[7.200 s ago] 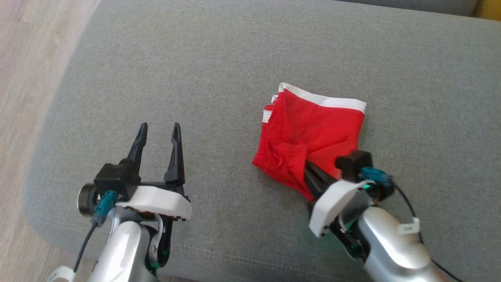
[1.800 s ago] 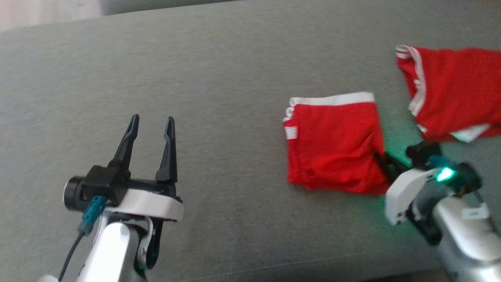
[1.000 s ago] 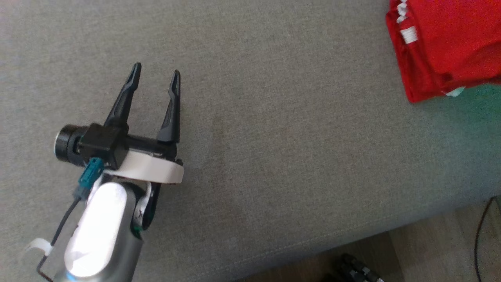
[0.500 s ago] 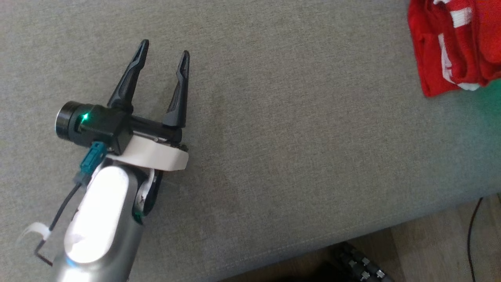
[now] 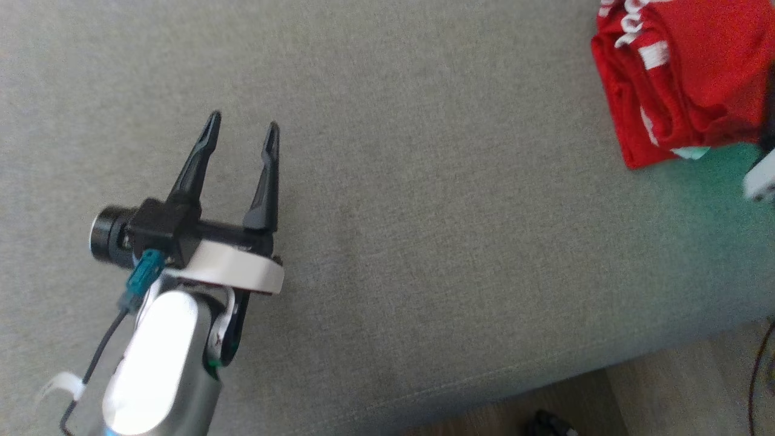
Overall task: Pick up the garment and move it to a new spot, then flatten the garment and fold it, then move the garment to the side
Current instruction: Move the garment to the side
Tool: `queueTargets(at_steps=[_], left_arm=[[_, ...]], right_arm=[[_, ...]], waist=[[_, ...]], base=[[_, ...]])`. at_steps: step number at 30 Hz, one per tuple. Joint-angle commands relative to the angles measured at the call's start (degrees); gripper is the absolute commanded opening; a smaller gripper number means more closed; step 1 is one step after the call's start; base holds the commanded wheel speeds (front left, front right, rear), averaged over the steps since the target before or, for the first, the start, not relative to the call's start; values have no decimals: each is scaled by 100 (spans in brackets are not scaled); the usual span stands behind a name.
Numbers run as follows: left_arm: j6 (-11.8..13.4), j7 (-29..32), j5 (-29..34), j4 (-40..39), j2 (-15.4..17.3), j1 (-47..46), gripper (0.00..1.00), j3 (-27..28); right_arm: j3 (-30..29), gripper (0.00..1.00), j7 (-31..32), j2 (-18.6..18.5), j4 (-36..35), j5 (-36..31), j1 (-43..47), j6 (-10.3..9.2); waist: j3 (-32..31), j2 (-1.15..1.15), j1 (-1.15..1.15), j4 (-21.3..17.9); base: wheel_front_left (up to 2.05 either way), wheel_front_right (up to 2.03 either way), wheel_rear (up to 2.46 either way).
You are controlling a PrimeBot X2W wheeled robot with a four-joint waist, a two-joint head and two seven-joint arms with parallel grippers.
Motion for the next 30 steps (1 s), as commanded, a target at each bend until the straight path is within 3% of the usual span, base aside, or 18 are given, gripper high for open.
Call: queueTargets(at_steps=[1,8,14,22,30], left_arm=[[56,-54,-74,-168,47,45,100,235],[173,-63,-196,-163,13,448,100,341],[288,-66,-223,-126,49,732,100,429],[425,-68,-285,-84,113,1019,100,578],[441,-68,-350,-41,160,1294,100,597]], right_arm=[[-10,100,-51,69,-568,-84,361,-5],[79,100,286,938,-2382,-297,1508,-5],[422,100,507,1502,-3395,-408,2148,-5],[735,100,512,1826,-3740,-395,2561,-5],[759,100,512,1918,-3847,-472,2920,-5]], waist=[[-353,0,0,94],[-841,0,0,424],[-1152,0,0,817],[-1483,0,0,1233],[-1792,0,0,1331]], base=[[0,0,0],[0,0,0],[0,0,0],[0,0,0],[0,0,0]])
